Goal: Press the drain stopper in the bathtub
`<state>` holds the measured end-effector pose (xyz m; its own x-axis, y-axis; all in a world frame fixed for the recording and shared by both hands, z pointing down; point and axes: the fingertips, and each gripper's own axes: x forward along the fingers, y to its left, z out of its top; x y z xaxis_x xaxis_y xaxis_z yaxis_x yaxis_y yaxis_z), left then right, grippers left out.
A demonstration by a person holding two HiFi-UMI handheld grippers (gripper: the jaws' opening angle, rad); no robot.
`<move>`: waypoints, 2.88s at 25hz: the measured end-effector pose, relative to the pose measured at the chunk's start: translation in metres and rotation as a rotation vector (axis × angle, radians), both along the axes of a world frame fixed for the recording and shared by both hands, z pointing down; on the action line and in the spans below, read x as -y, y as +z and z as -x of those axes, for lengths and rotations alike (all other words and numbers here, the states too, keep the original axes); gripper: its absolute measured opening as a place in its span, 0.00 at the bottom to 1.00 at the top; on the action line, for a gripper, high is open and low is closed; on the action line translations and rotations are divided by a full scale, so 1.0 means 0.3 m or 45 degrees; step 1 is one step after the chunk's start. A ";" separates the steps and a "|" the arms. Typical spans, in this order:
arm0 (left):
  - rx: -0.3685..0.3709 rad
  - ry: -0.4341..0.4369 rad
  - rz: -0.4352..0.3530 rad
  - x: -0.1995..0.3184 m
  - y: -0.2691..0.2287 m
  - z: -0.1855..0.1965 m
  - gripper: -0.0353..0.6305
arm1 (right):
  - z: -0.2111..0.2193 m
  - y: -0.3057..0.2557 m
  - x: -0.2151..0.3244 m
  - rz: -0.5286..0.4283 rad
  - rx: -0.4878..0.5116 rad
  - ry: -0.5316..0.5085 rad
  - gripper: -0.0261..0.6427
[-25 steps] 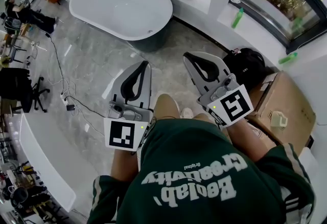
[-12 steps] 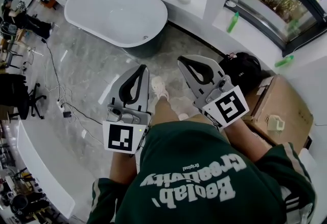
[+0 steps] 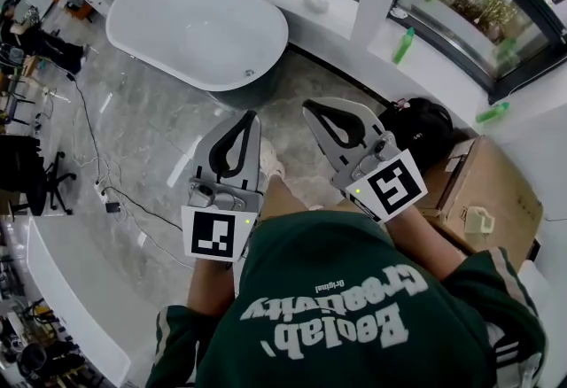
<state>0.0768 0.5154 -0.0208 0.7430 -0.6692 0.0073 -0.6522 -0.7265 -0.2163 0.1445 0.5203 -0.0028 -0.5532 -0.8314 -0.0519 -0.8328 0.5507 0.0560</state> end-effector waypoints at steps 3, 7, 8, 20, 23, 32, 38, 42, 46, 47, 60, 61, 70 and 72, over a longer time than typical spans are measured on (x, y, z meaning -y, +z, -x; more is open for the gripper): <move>0.004 0.010 -0.001 0.037 -0.007 0.005 0.07 | 0.012 -0.015 0.041 -0.017 0.000 0.006 0.06; 0.074 -0.030 -0.061 0.104 -0.011 0.028 0.07 | 0.037 -0.020 0.114 -0.027 0.012 -0.008 0.06; 0.077 -0.037 -0.055 0.118 -0.008 0.033 0.07 | 0.045 -0.018 0.129 -0.024 0.014 -0.016 0.06; 0.103 -0.118 -0.040 0.369 0.003 0.160 0.07 | 0.167 0.012 0.397 0.003 0.033 -0.081 0.06; 0.077 -0.123 -0.008 0.456 0.020 0.176 0.07 | 0.175 0.030 0.484 0.024 0.035 -0.068 0.06; 0.030 -0.144 0.053 0.762 0.037 0.228 0.07 | 0.220 0.061 0.771 0.095 -0.007 -0.077 0.06; 0.036 -0.162 0.087 0.953 0.055 0.294 0.07 | 0.264 0.075 0.966 0.127 -0.010 -0.065 0.06; 0.039 -0.147 0.103 1.082 0.060 0.316 0.07 | 0.286 0.086 1.091 0.149 -0.012 -0.046 0.06; 0.048 -0.119 0.119 1.199 0.070 0.334 0.07 | 0.299 0.084 1.201 0.155 -0.017 -0.021 0.06; 0.048 -0.112 0.125 1.227 0.073 0.339 0.07 | 0.300 0.084 1.228 0.160 -0.022 -0.012 0.06; 0.037 -0.028 0.181 1.510 0.125 0.395 0.07 | 0.314 0.129 1.504 0.218 -0.055 0.102 0.06; 0.038 -0.027 0.189 1.525 0.133 0.400 0.07 | 0.317 0.133 1.518 0.224 -0.060 0.107 0.06; -0.079 -0.051 0.226 1.575 0.151 0.435 0.07 | 0.292 0.139 1.547 0.255 -0.087 0.171 0.06; -0.086 -0.075 0.213 1.585 0.151 0.446 0.07 | 0.286 0.159 1.545 0.274 -0.084 0.182 0.06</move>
<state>-0.0571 0.0400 0.0244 0.7054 -0.7049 0.0735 -0.7034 -0.7091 -0.0498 0.0588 0.0568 0.0449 -0.4255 -0.8894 0.1670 -0.9016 0.4326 0.0069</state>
